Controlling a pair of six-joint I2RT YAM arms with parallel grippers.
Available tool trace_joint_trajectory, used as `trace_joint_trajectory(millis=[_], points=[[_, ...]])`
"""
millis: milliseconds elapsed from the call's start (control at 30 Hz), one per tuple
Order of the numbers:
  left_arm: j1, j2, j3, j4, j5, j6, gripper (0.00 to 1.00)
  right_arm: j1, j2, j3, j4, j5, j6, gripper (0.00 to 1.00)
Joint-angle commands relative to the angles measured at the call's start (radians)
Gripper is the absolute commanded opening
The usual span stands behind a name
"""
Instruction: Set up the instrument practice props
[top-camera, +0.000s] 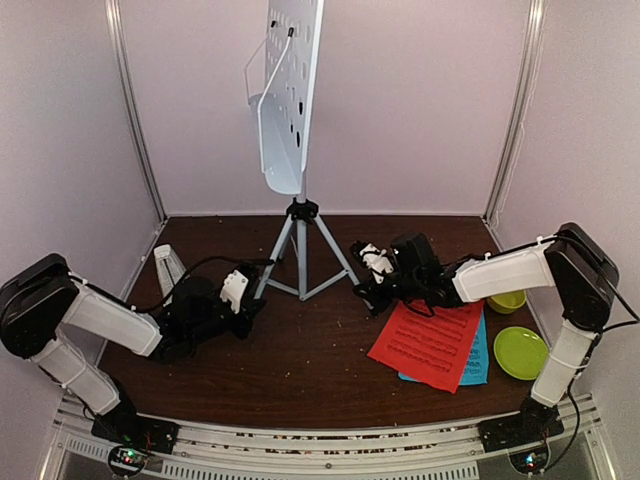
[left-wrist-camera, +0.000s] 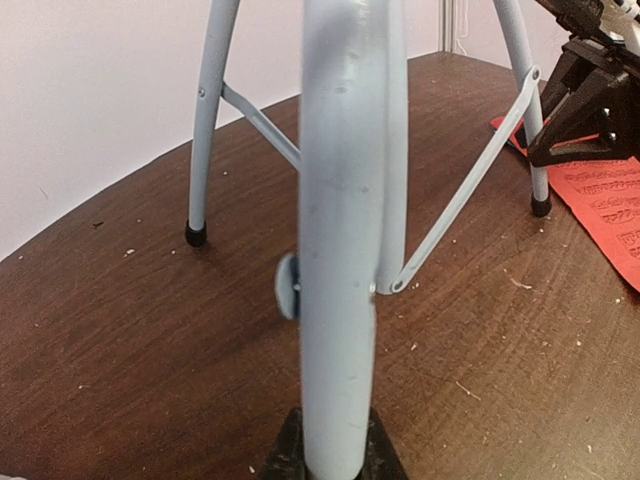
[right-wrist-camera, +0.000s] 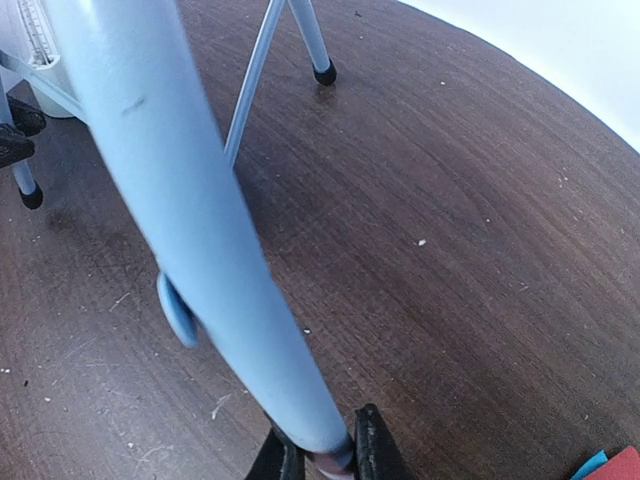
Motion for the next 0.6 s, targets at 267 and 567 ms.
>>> trace_joint_trajectory(millis=[267,567], points=[[0.036,0.140,0.030,0.028,-0.152,-0.086,0.00,-0.051,0.086,0.100,-0.070,0.314,0.103,0.00],[0.109,-0.010,-0.184,0.011,-0.332,-0.207,0.00,-0.229,-0.001,-0.035,0.000,0.306,0.227,0.00]])
